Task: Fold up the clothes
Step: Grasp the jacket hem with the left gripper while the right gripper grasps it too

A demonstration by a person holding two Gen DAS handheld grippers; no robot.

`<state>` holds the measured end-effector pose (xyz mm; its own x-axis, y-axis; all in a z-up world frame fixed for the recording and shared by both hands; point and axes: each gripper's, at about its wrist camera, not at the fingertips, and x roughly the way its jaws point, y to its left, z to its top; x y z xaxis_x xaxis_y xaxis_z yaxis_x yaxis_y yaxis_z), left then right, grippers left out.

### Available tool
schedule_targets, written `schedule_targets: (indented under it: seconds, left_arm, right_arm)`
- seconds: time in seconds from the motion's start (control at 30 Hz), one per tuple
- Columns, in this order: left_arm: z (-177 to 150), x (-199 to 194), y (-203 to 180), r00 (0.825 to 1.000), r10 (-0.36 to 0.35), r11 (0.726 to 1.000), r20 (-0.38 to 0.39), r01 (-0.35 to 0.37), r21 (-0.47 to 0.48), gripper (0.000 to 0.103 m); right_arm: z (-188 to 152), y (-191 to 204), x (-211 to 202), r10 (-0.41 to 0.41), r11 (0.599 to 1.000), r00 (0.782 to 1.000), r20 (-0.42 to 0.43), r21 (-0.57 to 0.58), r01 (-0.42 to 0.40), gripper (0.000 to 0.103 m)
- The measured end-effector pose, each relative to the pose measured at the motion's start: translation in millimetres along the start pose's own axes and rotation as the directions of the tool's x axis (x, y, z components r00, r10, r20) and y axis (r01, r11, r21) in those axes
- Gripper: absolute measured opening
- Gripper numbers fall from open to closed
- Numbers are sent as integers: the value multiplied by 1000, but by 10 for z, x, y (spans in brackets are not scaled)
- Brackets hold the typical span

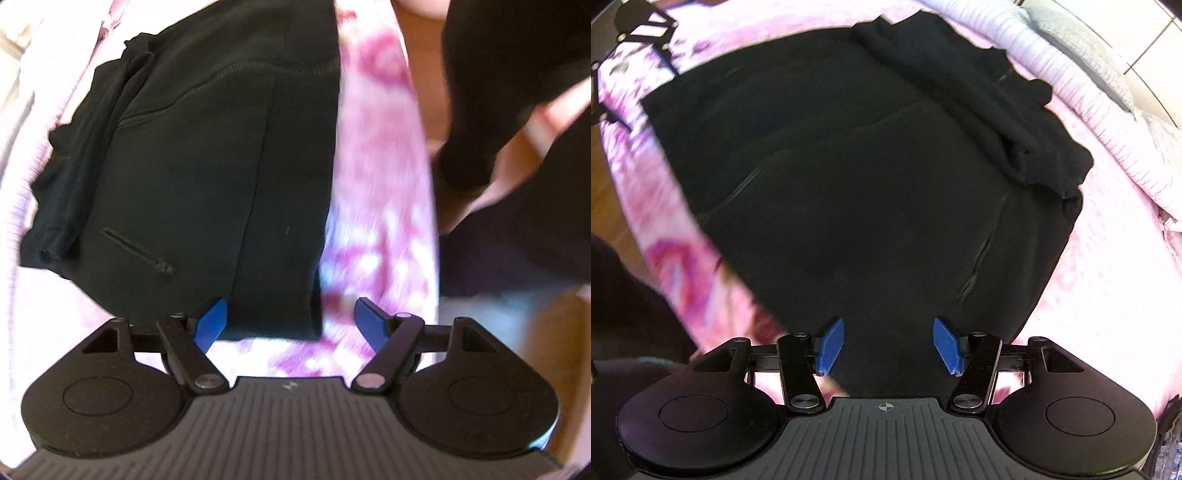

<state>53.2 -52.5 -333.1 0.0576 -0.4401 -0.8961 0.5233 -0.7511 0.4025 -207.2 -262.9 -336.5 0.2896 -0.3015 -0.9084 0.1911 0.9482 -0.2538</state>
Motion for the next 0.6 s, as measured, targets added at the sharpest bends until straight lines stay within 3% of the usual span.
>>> schedule_targets:
  seconds: [0.1, 0.27, 0.3, 0.33, 0.47, 0.6]
  left_arm:
    - [4, 26, -141, 996, 85, 991, 28, -87, 105, 80]
    - [93, 126, -148, 988, 155, 973, 23, -157, 170, 61]
    - [113, 156, -112, 987, 160, 974, 8, -159, 163, 57]
    - [133, 200, -79, 986, 168, 974, -10, -164, 157, 42]
    - [250, 239, 80, 983, 179, 981, -51, -174, 80, 12]
    - [295, 134, 264, 982, 178, 982, -71, -181, -50, 8]
  right_arm:
    - [-188, 163, -11, -8, 998, 1000, 12, -56, 9, 59]
    - [-501, 364, 58, -7, 976, 998, 59, -215, 19, 63]
    - [-562, 395, 43, 0, 967, 997, 78, -253, 20, 64]
    - [-627, 431, 37, 0, 955, 995, 97, -297, 29, 66]
    - [-881, 528, 113, -24, 893, 987, 156, -442, 91, 69]
    - [-1042, 454, 229, -45, 823, 970, 237, -542, 171, 70]
